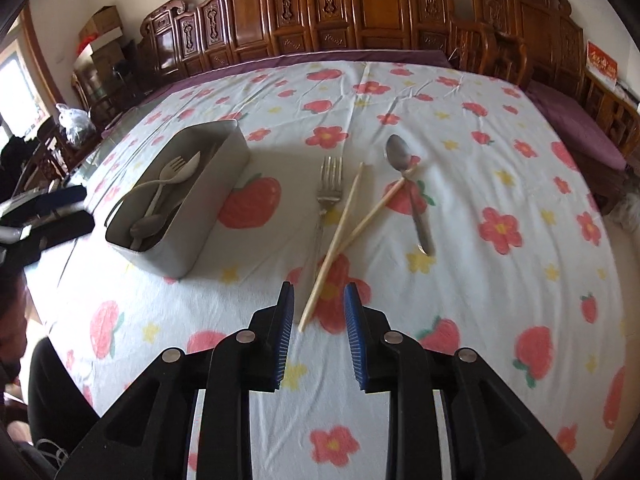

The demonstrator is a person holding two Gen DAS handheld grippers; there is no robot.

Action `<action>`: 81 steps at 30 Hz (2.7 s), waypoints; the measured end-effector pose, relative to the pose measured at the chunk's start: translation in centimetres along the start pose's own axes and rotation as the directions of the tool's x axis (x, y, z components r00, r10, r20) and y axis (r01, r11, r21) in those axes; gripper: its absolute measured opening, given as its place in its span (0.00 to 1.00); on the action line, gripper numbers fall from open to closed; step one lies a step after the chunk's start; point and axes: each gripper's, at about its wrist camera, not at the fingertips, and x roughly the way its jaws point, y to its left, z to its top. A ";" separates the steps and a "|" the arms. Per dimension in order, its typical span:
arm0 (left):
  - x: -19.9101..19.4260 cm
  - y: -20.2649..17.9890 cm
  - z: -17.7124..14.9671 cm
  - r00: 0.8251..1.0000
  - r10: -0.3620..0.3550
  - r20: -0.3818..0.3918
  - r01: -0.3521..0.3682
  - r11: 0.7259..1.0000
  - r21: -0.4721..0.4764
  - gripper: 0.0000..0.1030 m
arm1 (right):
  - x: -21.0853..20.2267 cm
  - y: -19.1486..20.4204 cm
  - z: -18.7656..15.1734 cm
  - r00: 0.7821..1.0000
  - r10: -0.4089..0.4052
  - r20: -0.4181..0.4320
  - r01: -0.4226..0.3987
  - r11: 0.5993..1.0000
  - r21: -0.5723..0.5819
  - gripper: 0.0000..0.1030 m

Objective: Organize utensils
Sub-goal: 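Move the right gripper to the pile and grasp a wooden chopstick, then grasp a metal fork with the left gripper while the right gripper holds its chopstick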

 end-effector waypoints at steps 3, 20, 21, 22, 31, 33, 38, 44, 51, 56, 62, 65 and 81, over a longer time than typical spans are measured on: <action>0.4 -0.8 -0.4 1.000 -0.004 -0.004 0.004 1.000 0.007 0.88 | 1.7 0.1 0.8 1.000 -0.002 -0.016 0.002 1.000 0.007 0.27; 1.6 -3.6 -2.1 0.998 -0.031 -0.058 0.033 0.999 0.035 0.88 | 7.1 -1.3 1.7 0.994 -0.011 -0.113 0.023 0.995 0.101 0.15; 1.5 -3.7 -2.1 0.998 -0.031 -0.059 0.033 0.999 0.037 0.88 | 7.2 -1.3 1.6 0.992 -0.018 -0.125 0.031 0.995 0.098 0.09; 1.5 -3.8 -2.1 0.998 -0.031 -0.059 0.033 0.999 0.038 0.88 | 7.3 -1.5 1.5 0.991 -0.022 -0.134 0.036 0.995 0.098 0.07; 2.8 -5.2 -2.0 0.996 -0.030 -0.081 0.035 0.998 0.061 0.88 | 5.5 -2.4 0.2 0.994 -0.036 -0.099 0.046 0.994 0.100 0.06; 3.3 -5.6 -1.8 0.995 -0.030 -0.090 0.036 0.997 0.066 0.88 | 4.6 -2.7 -0.2 0.996 -0.042 -0.083 0.050 0.994 0.095 0.06; 4.8 -7.1 -1.2 0.995 -0.021 -0.101 0.030 0.995 0.091 0.88 | 2.9 -3.8 -1.8 0.998 -0.037 -0.054 0.042 0.995 0.094 0.06; 6.2 -8.2 0.3 0.997 0.044 -0.063 -0.038 0.995 0.095 0.88 | 1.9 -4.8 -3.6 0.998 -0.051 -0.036 0.053 0.995 0.083 0.06; 8.1 -9.2 3.2 0.998 0.047 -0.046 -0.044 0.996 0.075 0.88 | 0.0 -6.0 -4.6 0.998 -0.059 -0.009 0.060 0.995 0.086 0.06; 10.5 -9.9 4.8 0.996 0.034 -0.080 -0.028 0.997 0.076 0.78 | -1.1 -6.4 -4.9 0.998 -0.062 0.005 0.061 0.994 0.090 0.06; 14.2 -9.9 5.2 0.985 0.034 -0.170 -0.024 0.998 0.058 0.54 | -1.7 -6.7 -4.6 0.998 -0.067 0.020 0.066 0.996 0.066 0.06; 16.0 -9.6 5.2 0.976 0.041 -0.213 -0.034 0.999 0.035 0.46 | -1.8 -7.4 -4.8 0.997 -0.078 0.017 0.076 0.995 0.070 0.06; 18.4 -10.2 5.8 0.953 0.056 -0.299 -0.055 0.998 0.011 0.20 | -2.3 -8.6 -4.9 0.997 -0.067 0.022 0.065 0.993 0.098 0.06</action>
